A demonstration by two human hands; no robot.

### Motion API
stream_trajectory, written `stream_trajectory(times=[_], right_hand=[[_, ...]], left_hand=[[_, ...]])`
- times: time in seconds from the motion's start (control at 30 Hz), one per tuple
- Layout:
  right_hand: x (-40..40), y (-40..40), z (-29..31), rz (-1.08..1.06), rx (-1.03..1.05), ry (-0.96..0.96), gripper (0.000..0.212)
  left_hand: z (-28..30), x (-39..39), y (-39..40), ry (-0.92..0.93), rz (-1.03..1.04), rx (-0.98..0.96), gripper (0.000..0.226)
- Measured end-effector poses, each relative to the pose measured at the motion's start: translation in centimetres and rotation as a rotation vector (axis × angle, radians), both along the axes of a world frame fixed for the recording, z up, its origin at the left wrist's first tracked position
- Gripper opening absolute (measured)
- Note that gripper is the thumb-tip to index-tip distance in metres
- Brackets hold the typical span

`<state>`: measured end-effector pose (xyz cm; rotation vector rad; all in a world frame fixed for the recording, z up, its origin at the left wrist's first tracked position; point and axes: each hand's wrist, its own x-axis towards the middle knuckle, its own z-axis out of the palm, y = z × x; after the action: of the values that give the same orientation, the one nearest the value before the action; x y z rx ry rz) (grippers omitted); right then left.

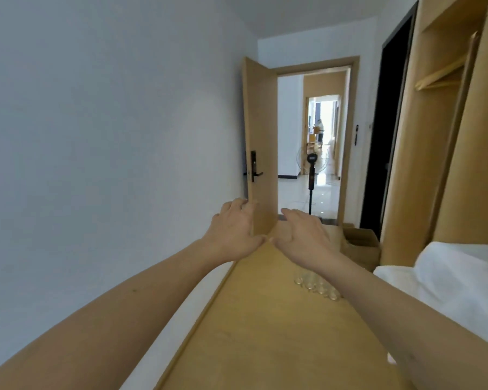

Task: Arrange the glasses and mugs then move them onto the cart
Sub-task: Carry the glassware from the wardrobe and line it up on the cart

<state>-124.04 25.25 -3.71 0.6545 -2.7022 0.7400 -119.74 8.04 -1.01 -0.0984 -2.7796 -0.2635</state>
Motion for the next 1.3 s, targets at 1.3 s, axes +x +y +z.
stream_trajectory(times=[1.3], right_hand=[[-24.1, 27.5, -9.7, -0.968, -0.005, -0.267, 0.074]], left_hand=[[-8.2, -42.0, 27.6, -0.113, -0.866, -0.212, 0.076]])
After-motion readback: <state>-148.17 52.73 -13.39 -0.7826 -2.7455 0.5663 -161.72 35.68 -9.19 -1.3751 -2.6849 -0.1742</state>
